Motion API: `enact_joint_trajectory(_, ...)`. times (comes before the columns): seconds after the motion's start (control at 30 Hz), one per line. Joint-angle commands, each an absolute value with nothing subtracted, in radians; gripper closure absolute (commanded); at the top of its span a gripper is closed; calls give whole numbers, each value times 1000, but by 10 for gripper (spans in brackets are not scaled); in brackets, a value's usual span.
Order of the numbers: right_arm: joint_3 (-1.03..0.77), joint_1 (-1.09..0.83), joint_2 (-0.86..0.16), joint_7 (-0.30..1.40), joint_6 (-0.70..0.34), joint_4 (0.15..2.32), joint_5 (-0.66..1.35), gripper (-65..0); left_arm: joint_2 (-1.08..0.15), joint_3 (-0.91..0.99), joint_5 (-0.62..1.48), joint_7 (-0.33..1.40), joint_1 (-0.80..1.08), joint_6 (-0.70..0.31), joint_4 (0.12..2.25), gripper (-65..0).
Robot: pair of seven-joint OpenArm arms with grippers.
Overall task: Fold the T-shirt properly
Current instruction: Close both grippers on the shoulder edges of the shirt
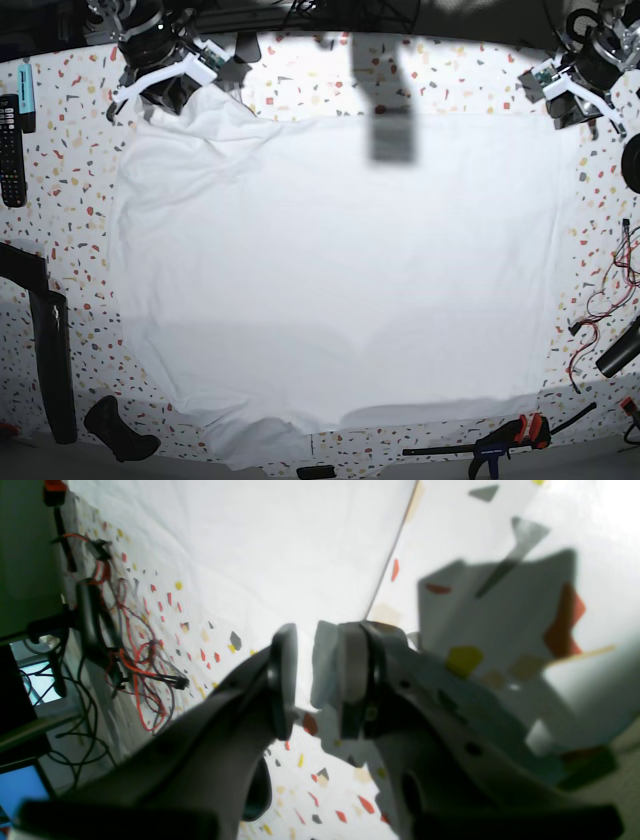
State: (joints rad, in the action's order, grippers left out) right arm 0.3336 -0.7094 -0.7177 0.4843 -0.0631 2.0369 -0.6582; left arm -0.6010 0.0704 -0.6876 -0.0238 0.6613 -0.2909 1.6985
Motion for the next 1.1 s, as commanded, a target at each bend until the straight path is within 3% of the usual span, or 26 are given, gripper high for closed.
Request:
enact_joint_trajectory(0.0, 328, -713, -728, 472, -44, 2056, -670, 0, -616, 78, -688, -27, 665, -277, 1693, -129)
enact_joint_trajectory(0.3, 328, -712, -729, 471, -44, 2056, -670, 0, -615, 78, -688, -138, 656, -269, 1561, -128)
enact_joint_trajectory(0.47, 328, -713, -728, 472, -44, 2056, -670, 0, -612, 78, -688, -236, 628, -224, 1550, -61)
enact_joint_trajectory(0.77, 328, -713, -728, 472, -44, 2056, -670, 0, -613, 78, -686, -233, 564, -224, 1550, -2)
enact_joint_trajectory(1.07, 328, -712, -728, 479, 0, 2056, -674, 0, -616, 78, -611, -234, 562, -223, 1554, 0)
